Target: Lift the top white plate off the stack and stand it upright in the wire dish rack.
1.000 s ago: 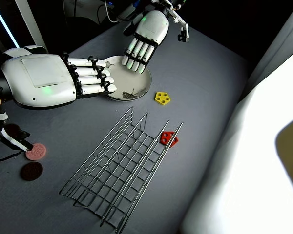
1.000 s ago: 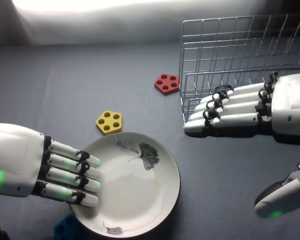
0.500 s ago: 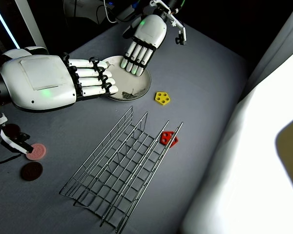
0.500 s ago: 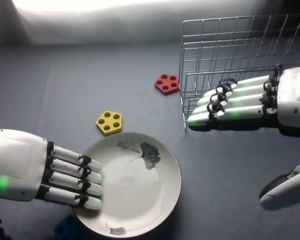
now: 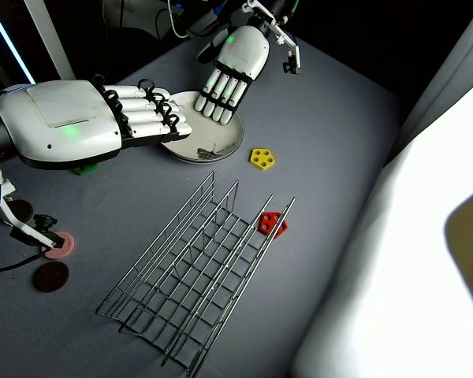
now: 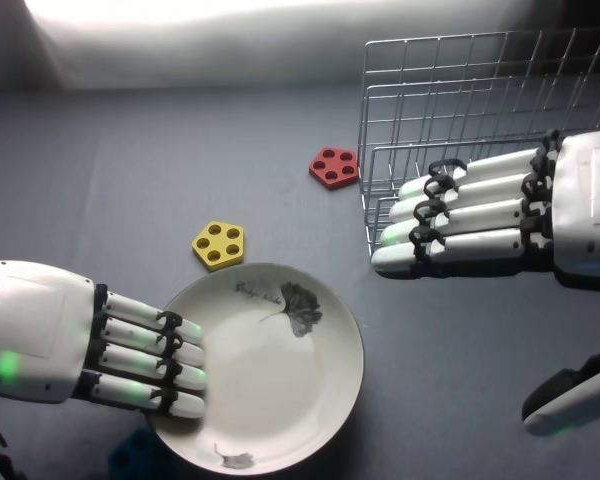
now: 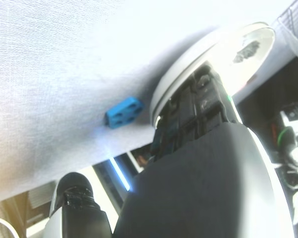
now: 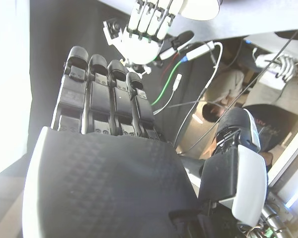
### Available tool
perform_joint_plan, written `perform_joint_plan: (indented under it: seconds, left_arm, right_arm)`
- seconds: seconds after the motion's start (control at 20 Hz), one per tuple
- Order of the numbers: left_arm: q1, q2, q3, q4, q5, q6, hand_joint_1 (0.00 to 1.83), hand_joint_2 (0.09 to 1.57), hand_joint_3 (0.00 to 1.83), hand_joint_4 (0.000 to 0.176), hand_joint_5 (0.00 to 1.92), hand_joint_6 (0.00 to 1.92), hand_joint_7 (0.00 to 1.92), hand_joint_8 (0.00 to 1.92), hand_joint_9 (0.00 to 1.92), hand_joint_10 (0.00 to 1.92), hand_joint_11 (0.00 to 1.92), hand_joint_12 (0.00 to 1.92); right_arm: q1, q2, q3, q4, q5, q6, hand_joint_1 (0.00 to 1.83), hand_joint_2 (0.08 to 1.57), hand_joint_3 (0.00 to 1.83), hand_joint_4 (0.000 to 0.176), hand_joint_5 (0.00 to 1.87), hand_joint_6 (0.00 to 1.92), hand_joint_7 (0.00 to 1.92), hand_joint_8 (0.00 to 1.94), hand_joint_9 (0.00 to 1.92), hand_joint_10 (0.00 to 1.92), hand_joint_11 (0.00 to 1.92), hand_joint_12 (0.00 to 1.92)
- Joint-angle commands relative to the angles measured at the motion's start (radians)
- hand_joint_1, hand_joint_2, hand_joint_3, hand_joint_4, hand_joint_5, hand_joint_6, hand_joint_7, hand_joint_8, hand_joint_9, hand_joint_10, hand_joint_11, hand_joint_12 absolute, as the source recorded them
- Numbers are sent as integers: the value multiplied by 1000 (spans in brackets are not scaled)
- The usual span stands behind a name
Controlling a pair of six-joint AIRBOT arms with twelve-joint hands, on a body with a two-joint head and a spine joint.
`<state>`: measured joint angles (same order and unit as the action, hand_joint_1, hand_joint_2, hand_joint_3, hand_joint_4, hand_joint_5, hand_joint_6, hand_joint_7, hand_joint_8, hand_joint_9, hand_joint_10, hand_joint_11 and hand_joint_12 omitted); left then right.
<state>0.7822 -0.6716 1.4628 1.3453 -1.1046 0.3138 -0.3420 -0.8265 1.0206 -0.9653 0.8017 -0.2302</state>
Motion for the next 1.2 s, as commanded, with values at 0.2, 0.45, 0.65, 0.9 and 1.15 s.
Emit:
perform_joint_plan:
  seconds: [0.2,0.45,0.65,0.9,1.15]
  left_arm:
    - [27,-39,7,-88,-11,2,63,937,1,0,93,5,118,8,111,9,148,20]
    - [24,-95,16,-135,26,3,61,943,3,0,79,7,105,6,97,4,137,14]
    - [-2,-154,21,-156,57,8,75,935,0,0,87,6,114,7,95,2,129,10]
    - [-15,-190,32,-165,70,8,65,940,1,0,89,8,118,9,112,7,162,23]
    - [-10,-195,52,-165,63,7,52,946,3,0,86,3,114,1,102,0,151,16]
  right_arm:
    - [-2,5,-3,45,83,-40,127,971,2,0,127,6,166,5,179,6,182,22]
    - [-5,3,-15,20,59,-121,173,973,0,0,145,6,188,7,192,5,193,22]
    - [-5,1,-22,-16,57,-121,145,974,1,0,149,2,179,1,188,1,187,16]
    - [-14,-3,-25,-35,54,-121,244,947,0,0,137,15,168,14,176,13,197,20]
    - [-19,-9,-29,-35,53,-121,458,885,0,0,122,2,171,4,189,6,220,26]
